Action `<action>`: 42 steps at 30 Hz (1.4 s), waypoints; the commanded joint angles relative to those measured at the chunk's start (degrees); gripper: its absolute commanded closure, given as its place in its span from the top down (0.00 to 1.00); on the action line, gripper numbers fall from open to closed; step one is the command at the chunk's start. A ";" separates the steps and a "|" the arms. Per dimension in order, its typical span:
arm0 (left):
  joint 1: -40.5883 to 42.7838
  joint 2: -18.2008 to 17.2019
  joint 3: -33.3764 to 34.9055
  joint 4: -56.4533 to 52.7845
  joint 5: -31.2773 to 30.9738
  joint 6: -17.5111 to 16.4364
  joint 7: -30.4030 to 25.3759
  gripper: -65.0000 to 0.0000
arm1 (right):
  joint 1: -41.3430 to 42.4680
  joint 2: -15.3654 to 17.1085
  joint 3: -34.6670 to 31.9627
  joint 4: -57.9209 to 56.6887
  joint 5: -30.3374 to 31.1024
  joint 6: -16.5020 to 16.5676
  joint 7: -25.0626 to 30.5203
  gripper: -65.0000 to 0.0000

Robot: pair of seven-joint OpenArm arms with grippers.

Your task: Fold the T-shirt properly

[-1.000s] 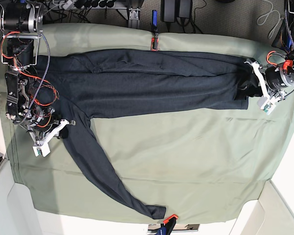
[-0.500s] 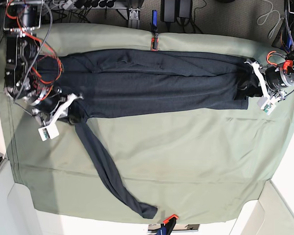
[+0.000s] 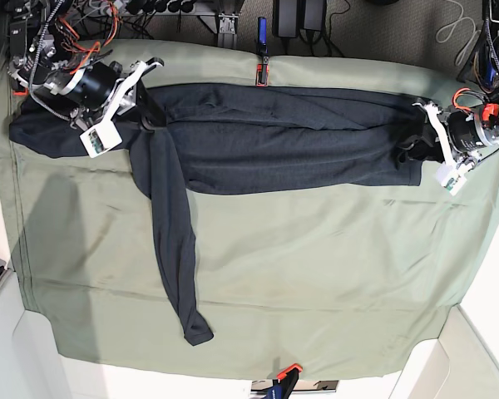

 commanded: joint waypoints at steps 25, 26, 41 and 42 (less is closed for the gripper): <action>-34.12 29.97 26.12 -15.06 21.20 12.57 -6.21 0.59 | -2.32 0.68 29.75 0.96 3.08 -0.31 -0.66 0.62; -35.89 31.71 26.16 -18.64 21.70 12.98 -6.21 0.59 | -2.89 0.66 30.64 0.96 3.37 -0.28 -0.66 0.62; -45.53 49.59 26.16 -39.89 23.39 14.01 -7.23 0.59 | -4.79 0.66 32.33 0.96 3.74 -0.28 -0.52 0.62; -45.53 50.07 26.16 -40.13 24.72 14.82 -7.56 0.59 | -4.92 0.66 32.33 0.96 3.74 -0.28 -0.50 0.62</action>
